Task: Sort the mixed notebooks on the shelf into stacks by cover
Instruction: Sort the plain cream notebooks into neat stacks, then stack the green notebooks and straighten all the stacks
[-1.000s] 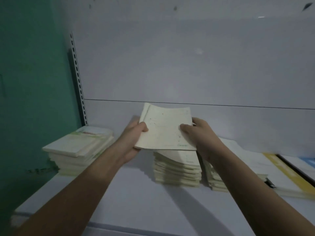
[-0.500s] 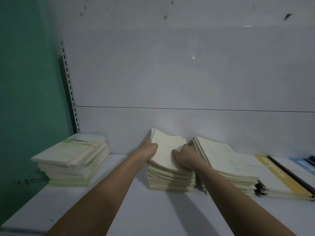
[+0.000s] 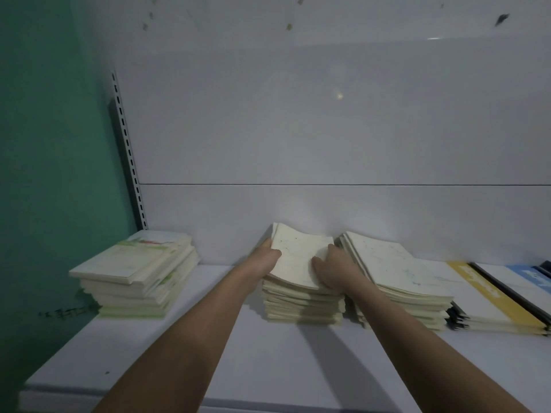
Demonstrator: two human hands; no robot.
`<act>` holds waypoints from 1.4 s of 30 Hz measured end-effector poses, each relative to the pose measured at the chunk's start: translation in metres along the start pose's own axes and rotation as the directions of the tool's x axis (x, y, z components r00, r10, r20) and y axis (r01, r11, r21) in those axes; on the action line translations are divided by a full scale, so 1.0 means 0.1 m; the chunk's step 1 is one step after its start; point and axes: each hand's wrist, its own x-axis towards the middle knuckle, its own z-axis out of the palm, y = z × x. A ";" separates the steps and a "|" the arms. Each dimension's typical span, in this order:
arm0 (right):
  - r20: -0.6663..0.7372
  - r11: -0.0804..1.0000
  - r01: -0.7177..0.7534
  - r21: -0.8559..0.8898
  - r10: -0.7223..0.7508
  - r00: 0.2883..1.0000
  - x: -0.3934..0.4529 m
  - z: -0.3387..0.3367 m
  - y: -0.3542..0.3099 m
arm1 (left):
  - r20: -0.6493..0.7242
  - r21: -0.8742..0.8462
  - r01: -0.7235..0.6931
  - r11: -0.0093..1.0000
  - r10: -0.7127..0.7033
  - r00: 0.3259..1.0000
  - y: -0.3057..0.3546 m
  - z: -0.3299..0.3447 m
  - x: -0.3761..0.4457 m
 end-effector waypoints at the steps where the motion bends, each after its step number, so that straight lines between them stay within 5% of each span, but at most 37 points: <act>1: -0.033 0.998 0.028 -0.056 -0.030 0.999 -0.04 -0.05 -0.01 | -0.006 0.012 -0.008 1.000 0.008 1.000 0.02 -0.01 0.01; 7: -0.331 0.950 0.283 -0.134 -0.312 0.891 -0.21 -0.31 -0.19 | -0.072 0.041 -0.044 0.998 0.046 0.996 0.04 -0.19 0.00; 10: -0.338 0.934 0.356 0.040 -0.323 0.884 -0.31 -0.30 -0.46 | -0.146 0.137 -0.079 0.987 0.099 0.984 -0.02 -0.42 -0.12; 14: -0.335 0.862 0.395 0.319 -0.287 0.897 -0.40 -0.08 -0.98 | -0.342 0.557 -0.031 0.830 0.263 0.902 -0.18 -0.92 -0.37; 18: -0.193 0.817 0.464 0.341 -0.422 0.886 -0.50 0.30 -1.61 | -0.432 0.596 0.024 0.803 0.295 0.852 -0.43 -1.53 -0.63; 25: 0.080 0.831 0.542 0.126 -0.553 0.829 -0.53 1.20 -2.61 | -0.558 0.422 0.080 0.903 0.190 0.808 -1.17 -2.71 -0.93; 28: 0.077 0.793 0.607 -0.045 -0.603 0.794 -0.46 1.56 -2.97 | -0.568 0.239 0.043 0.970 0.104 0.816 -1.43 -3.14 -0.84; 30: 0.082 0.775 0.616 -0.142 -0.610 0.788 -0.40 1.77 -3.17 | -0.495 0.160 0.052 0.986 0.034 0.868 -1.57 -3.35 -0.75; 35: 0.377 0.786 0.524 -0.328 -0.400 0.835 -0.16 2.20 -3.45 | -0.219 -0.181 0.039 0.983 -0.079 0.972 -1.83 -3.67 -0.71; 39: 0.355 0.760 0.524 -0.383 -0.403 0.844 -0.21 2.23 -3.47 | -0.091 -0.269 0.038 0.962 -0.064 0.994 -2.03 -3.90 -0.66; 42: 0.339 0.812 0.523 -0.258 -0.431 0.836 -0.38 2.12 -3.46 | -0.095 -0.353 0.025 0.935 -0.062 0.994 -2.03 -3.99 -0.55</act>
